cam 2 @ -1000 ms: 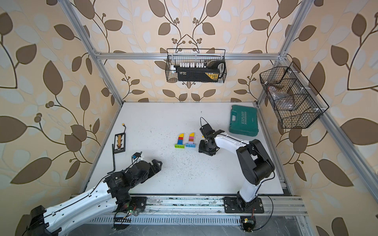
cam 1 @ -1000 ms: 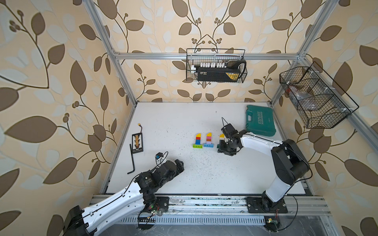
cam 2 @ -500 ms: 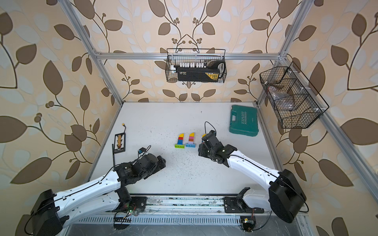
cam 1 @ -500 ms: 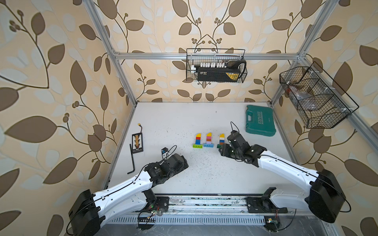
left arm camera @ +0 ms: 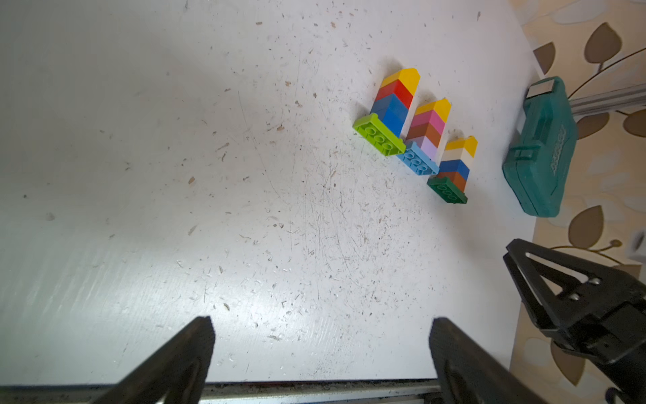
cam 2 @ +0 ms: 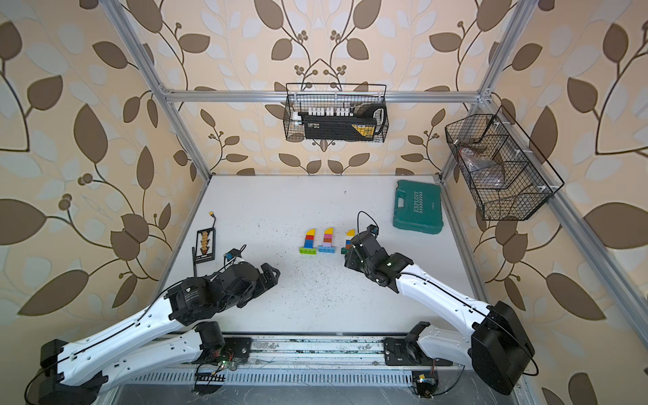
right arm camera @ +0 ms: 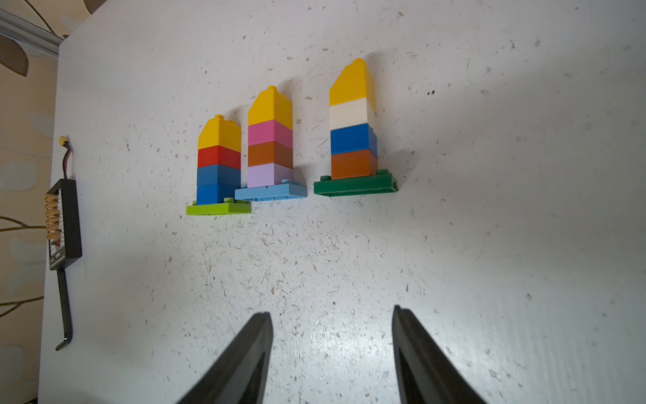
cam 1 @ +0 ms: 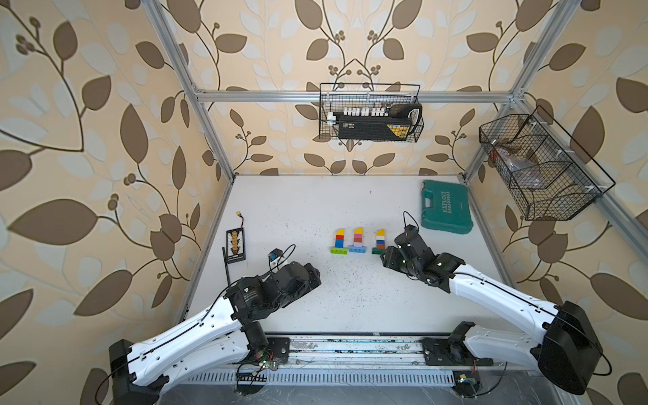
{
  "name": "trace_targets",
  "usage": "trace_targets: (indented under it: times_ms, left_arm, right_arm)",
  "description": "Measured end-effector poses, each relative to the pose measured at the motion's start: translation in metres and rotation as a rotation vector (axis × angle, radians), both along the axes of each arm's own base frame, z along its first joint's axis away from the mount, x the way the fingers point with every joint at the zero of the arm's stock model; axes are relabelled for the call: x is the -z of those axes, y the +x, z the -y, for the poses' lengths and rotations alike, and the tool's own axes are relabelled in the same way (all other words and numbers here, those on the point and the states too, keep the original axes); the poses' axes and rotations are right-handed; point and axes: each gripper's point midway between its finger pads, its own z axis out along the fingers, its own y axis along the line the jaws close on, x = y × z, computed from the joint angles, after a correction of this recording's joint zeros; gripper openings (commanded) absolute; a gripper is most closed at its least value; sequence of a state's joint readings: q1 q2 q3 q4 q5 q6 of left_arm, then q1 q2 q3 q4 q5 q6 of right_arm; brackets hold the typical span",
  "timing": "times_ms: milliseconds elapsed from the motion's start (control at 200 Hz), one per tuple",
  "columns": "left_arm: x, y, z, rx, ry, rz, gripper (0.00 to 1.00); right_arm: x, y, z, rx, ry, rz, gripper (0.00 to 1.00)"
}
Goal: Assemble the number 1 with lego
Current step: Reset both arms
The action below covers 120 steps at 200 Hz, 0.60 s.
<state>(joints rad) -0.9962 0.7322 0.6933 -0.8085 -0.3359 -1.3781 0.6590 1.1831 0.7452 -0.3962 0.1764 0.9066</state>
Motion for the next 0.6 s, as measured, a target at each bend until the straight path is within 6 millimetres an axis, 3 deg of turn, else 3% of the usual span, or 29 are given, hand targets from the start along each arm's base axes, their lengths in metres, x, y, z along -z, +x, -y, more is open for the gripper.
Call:
trace_targets:
  times_ms: [160, 260, 370, 450, 500, 600]
  left_arm:
    - [0.049, -0.01, -0.029, -0.031, 0.093, -0.018, 0.99]
    - [0.053, -0.007, -0.037, -0.043, 0.122, 0.015, 0.99]
    - [0.034, 0.004, -0.046, -0.061, 0.191, 0.083, 0.99]
    - [0.004, 0.018, -0.05, -0.081, 0.253, 0.164, 0.99]
    - [-0.017, 0.027, -0.054, -0.096, 0.299, 0.227, 0.99]
    - [-0.054, 0.046, -0.067, -0.14, 0.43, 0.355, 0.99]
  right_arm:
    - [-0.001, -0.001, 0.001, 0.002, 0.0, 0.0, 0.58]
    - [-0.007, 0.001, 0.003, 0.014, 0.002, 0.025, 0.59]
    - [-0.012, 0.006, 0.013, 0.05, -0.027, 0.058, 0.58]
    - [-0.018, 0.009, 0.027, 0.095, -0.081, 0.096, 0.59]
    - [-0.031, 0.012, 0.039, 0.127, -0.117, 0.159, 0.6]
    - [-0.076, 0.015, 0.067, 0.215, -0.164, 0.356, 0.9]
